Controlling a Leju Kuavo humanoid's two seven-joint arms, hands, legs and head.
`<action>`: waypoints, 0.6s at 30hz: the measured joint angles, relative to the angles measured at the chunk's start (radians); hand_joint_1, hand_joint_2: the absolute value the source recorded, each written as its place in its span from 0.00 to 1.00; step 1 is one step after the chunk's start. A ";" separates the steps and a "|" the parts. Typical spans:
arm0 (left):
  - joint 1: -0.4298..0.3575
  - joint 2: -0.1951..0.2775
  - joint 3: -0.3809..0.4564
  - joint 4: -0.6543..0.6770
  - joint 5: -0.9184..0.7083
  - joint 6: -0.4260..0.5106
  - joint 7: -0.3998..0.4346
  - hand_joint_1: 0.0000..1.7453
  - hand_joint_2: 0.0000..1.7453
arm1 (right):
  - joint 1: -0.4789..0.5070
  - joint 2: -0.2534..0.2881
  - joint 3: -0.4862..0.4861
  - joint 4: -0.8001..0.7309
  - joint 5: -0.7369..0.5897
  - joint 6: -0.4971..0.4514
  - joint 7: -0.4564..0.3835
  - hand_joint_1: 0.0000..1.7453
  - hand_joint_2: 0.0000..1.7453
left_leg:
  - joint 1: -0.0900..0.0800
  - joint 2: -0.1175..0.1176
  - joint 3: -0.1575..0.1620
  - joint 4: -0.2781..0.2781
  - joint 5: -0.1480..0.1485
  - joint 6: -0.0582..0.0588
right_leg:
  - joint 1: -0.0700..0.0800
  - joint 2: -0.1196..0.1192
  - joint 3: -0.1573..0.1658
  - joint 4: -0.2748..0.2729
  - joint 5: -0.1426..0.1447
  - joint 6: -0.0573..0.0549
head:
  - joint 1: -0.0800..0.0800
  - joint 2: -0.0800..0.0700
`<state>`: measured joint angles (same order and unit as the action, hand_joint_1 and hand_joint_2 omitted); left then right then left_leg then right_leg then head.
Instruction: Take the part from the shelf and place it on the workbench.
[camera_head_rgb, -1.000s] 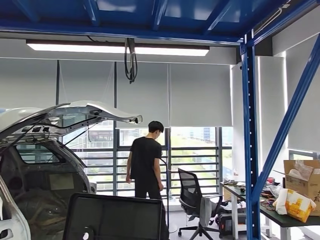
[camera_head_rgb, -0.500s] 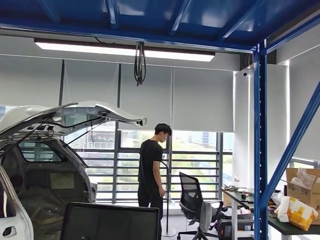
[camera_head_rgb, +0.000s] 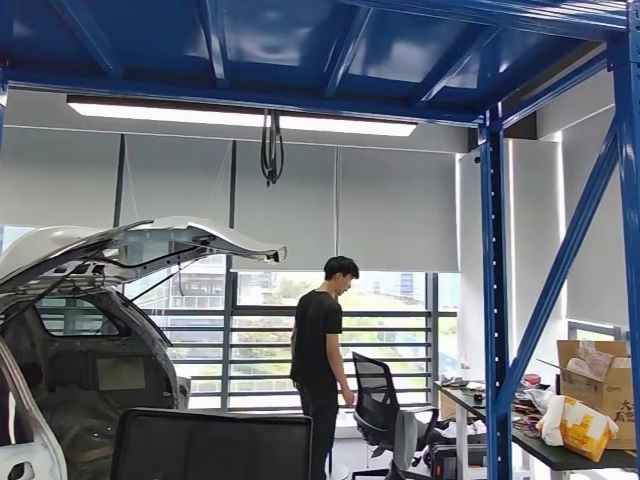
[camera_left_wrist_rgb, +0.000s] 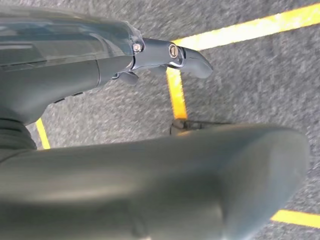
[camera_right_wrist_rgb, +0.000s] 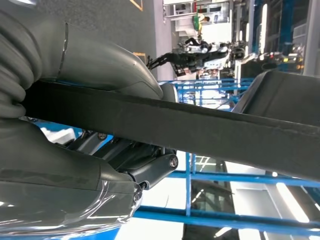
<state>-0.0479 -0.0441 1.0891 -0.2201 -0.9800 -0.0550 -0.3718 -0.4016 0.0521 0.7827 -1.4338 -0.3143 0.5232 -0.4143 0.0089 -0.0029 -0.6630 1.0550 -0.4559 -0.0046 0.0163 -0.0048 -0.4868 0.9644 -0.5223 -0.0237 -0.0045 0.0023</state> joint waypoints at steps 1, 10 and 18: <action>0.000 0.000 0.000 0.000 -0.002 0.000 -0.001 0.00 1.00 | -0.001 0.000 0.000 0.000 0.000 0.000 0.000 1.00 1.00 | 0.001 -0.001 -0.013 0.039 -0.043 -0.003 | -0.003 -0.003 -0.010 -0.005 0.012 -0.004 | 0.000 0.000; -0.002 0.002 0.000 0.000 -0.013 -0.001 -0.005 0.00 1.00 | -0.001 0.001 0.005 0.002 -0.005 0.002 -0.002 1.00 1.00 | 0.028 -0.003 0.141 0.010 -0.085 -0.040 | -0.013 -0.007 -0.138 0.054 0.070 0.022 | 0.000 0.000; -0.002 0.004 0.000 0.000 -0.015 -0.003 -0.010 0.00 1.00 | -0.001 0.000 0.008 0.000 -0.007 0.007 -0.004 1.00 1.00 | 0.015 0.004 0.108 -0.031 -0.057 0.028 | -0.021 -0.005 -0.211 0.245 -0.078 0.062 | 0.000 0.000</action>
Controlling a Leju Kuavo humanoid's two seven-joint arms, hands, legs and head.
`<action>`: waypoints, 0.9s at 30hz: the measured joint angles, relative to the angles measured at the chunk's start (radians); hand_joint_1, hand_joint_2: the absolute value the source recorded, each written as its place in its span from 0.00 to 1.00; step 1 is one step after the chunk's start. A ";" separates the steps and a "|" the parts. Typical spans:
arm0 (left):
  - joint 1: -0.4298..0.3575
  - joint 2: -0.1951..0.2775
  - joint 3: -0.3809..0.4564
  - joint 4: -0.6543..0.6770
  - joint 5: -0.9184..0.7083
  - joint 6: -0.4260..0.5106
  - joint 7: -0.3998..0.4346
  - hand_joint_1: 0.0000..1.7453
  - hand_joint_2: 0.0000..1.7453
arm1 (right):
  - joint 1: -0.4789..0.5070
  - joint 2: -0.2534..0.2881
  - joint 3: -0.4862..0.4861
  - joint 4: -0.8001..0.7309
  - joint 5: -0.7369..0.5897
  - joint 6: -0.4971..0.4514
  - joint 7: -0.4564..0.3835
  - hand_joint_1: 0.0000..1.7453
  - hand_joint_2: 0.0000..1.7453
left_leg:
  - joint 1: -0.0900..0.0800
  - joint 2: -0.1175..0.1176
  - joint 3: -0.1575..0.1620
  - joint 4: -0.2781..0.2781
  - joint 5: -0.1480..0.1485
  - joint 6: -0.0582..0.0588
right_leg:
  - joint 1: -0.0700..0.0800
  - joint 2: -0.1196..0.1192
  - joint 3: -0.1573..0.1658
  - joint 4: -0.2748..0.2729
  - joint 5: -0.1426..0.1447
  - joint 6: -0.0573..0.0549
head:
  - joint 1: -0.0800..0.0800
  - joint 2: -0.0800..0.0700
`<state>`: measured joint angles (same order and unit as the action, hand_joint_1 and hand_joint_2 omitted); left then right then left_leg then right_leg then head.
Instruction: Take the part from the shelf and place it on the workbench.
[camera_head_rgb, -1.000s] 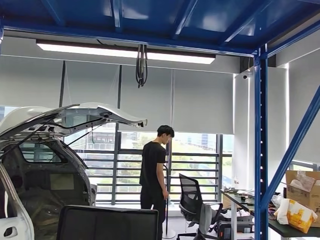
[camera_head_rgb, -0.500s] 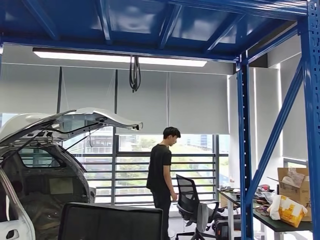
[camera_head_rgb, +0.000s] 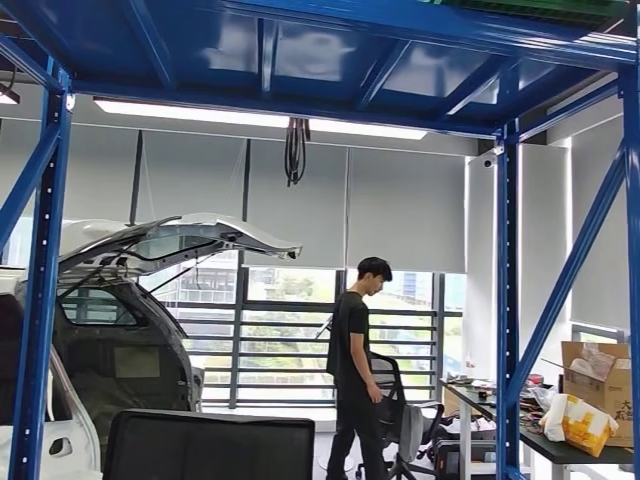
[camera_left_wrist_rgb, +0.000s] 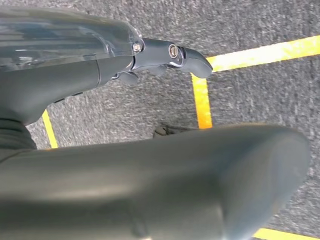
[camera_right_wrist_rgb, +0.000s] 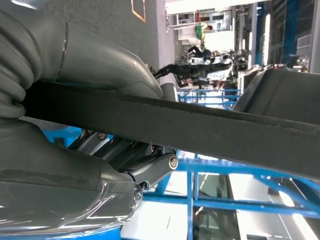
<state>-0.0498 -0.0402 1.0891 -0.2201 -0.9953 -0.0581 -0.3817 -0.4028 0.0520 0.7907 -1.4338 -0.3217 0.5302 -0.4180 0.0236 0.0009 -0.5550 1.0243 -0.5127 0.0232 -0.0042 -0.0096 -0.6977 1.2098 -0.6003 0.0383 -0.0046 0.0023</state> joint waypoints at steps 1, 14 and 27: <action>0.000 0.000 0.000 0.000 0.000 0.000 0.000 0.00 1.00 | 0.000 0.000 0.000 0.000 0.000 0.000 0.000 1.00 1.00 | -0.004 0.001 -0.012 0.000 0.010 0.003 | 0.000 0.000 -0.009 0.060 -0.027 0.000 | 0.000 0.000; 0.004 -0.001 0.000 0.000 -0.018 0.002 -0.005 0.00 1.00 | -0.012 0.004 0.005 -0.012 -0.004 0.006 -0.003 1.00 1.00 | -0.012 -0.002 -0.119 0.082 -0.012 -0.027 | 0.027 0.000 0.216 -0.262 0.085 -0.076 | 0.001 0.000; 0.000 0.000 0.000 0.000 -0.034 0.016 0.002 0.00 1.00 | -0.009 0.005 0.005 -0.018 -0.010 0.012 -0.004 1.00 1.00 | 0.007 -0.003 0.034 0.006 -0.043 -0.019 | 0.017 0.000 0.054 -0.161 0.135 -0.026 | 0.000 0.000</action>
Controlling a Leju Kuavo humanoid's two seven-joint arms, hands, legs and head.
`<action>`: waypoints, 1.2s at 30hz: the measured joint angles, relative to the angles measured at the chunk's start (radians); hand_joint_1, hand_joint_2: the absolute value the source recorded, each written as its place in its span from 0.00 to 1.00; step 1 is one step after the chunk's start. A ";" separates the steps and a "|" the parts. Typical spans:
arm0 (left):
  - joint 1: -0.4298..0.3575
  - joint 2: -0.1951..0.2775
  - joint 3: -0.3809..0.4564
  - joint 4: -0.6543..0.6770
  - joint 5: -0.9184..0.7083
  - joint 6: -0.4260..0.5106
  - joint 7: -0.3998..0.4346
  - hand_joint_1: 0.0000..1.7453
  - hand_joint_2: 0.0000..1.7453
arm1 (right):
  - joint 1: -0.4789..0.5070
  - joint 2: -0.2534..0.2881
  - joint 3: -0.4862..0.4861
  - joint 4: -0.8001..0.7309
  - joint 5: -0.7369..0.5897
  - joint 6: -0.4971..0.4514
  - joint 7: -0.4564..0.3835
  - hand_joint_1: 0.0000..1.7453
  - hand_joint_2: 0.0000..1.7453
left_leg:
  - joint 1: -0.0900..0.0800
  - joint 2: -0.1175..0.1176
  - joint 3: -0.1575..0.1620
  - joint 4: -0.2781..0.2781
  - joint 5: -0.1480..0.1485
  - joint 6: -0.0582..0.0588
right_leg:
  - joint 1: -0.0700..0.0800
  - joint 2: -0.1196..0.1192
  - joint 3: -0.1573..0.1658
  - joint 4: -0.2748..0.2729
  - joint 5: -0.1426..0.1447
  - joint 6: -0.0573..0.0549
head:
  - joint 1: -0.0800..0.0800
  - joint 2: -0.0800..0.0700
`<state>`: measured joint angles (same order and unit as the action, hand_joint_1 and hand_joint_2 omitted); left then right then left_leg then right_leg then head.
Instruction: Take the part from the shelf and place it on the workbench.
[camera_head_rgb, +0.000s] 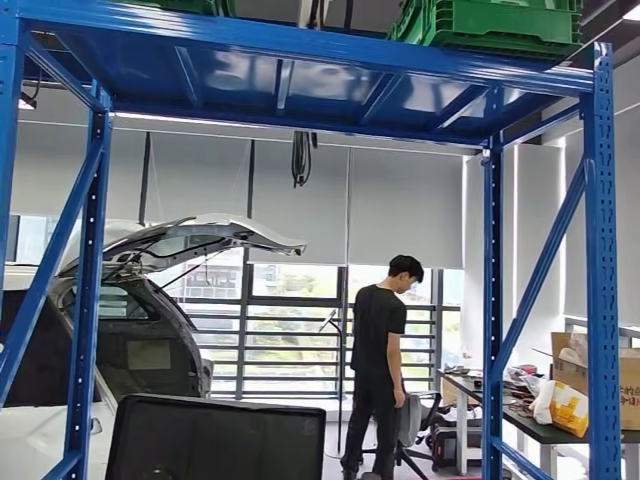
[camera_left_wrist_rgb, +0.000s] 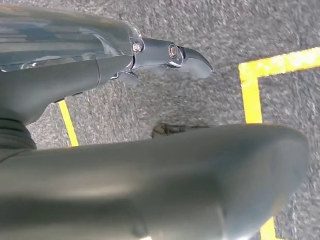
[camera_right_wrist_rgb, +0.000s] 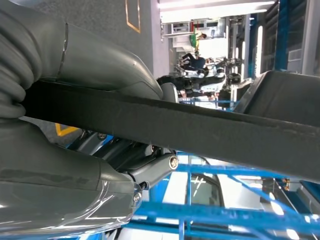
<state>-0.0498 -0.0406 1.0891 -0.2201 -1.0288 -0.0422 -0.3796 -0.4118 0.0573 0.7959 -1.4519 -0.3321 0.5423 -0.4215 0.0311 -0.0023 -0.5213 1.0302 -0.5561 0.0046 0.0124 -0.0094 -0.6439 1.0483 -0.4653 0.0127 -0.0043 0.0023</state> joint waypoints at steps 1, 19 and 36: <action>0.001 0.000 0.000 0.000 -0.001 0.000 0.001 0.00 1.00 | 0.000 0.000 0.000 0.000 -0.001 0.001 0.000 1.00 1.00 | 0.000 0.001 -0.004 0.000 0.006 0.008 | -0.002 0.001 -0.010 0.024 -0.021 0.005 | 0.000 0.000; -0.001 0.002 0.001 0.000 -0.031 -0.001 0.003 0.00 1.00 | -0.015 -0.004 0.000 -0.004 0.032 0.022 -0.029 1.00 1.00 | -0.013 -0.011 -0.118 0.147 -0.049 -0.015 | 0.006 -0.015 0.104 -0.092 -0.012 -0.053 | 0.001 0.000; -0.005 0.003 0.001 0.000 -0.039 0.000 0.009 0.00 1.00 | -0.020 -0.033 0.001 -0.005 0.075 0.026 -0.035 1.00 1.00 | -0.008 -0.015 -0.079 0.004 0.071 0.019 | -0.008 0.000 -0.027 0.241 -0.194 0.010 | -0.001 0.000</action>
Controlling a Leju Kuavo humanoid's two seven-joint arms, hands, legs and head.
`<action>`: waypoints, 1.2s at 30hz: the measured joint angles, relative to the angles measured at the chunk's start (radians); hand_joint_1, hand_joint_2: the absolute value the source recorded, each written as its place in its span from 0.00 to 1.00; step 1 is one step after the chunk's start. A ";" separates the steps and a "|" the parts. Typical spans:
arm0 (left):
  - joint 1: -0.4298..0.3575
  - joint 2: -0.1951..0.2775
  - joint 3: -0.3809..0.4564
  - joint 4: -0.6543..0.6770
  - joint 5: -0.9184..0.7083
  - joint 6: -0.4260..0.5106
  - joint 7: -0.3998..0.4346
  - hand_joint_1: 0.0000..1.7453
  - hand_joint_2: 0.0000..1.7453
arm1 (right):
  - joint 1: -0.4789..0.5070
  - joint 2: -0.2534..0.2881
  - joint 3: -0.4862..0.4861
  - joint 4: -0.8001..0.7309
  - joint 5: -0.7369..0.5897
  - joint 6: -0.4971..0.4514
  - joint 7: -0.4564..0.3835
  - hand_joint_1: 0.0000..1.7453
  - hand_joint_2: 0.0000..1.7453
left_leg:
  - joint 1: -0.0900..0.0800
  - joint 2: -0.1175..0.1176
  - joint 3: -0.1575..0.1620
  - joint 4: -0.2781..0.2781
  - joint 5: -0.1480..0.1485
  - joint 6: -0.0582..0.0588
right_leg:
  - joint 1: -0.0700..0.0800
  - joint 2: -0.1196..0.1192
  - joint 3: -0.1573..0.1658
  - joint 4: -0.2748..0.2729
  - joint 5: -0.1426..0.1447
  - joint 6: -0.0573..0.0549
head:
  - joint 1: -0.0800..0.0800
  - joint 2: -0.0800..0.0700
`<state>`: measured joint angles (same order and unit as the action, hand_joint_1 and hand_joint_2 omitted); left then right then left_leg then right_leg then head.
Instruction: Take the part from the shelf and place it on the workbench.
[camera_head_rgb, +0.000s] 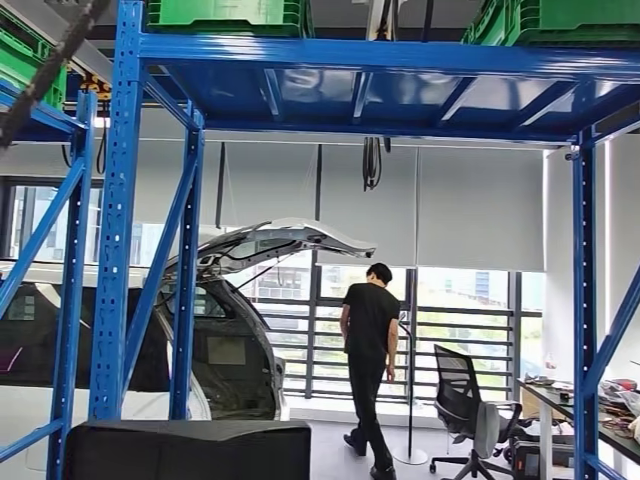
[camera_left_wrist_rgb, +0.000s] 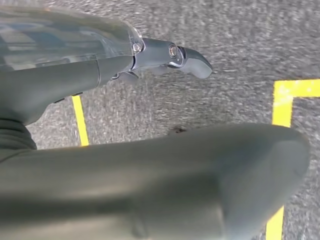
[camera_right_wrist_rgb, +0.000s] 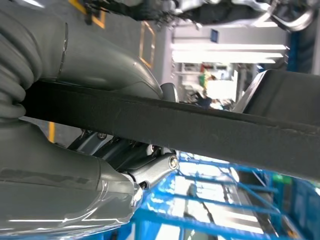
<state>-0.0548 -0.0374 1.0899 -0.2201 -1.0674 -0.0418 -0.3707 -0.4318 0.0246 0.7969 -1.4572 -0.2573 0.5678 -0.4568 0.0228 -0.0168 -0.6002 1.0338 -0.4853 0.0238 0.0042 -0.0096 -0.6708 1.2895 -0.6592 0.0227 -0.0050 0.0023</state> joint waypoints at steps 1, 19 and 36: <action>0.001 0.000 0.000 0.000 -0.001 0.001 0.003 0.00 1.00 | 0.000 -0.006 0.000 -0.002 0.007 -0.001 -0.002 1.00 1.00 | 0.000 -0.011 0.000 0.000 0.001 0.000 | 0.000 0.001 -0.001 0.007 0.009 -0.001 | 0.000 0.000; -0.001 0.036 0.045 0.000 0.000 0.017 -0.013 0.00 1.00 | -0.040 -0.056 0.035 -0.093 0.112 -0.045 -0.002 1.00 1.00 | -0.001 0.037 -0.026 0.100 -0.040 -0.049 | 0.005 -0.058 0.122 -0.294 0.155 -0.046 | 0.000 0.000; -0.008 0.057 0.072 -0.001 -0.001 0.038 0.003 0.00 1.00 | -0.041 -0.083 0.066 -0.125 0.096 -0.059 -0.047 1.00 1.00 | -0.005 -0.059 0.004 -0.014 0.017 -0.011 | 0.000 0.069 0.114 -0.243 0.146 -0.028 | 0.000 0.000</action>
<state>-0.0624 0.0199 1.1623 -0.2212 -1.0686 -0.0035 -0.3674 -0.4727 -0.0587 0.8629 -1.5821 -0.1615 0.5091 -0.5037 0.0178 -0.0762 -0.5964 1.0198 -0.4679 0.0131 0.0038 0.0594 -0.5571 1.0460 -0.5129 -0.0056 -0.0049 0.0024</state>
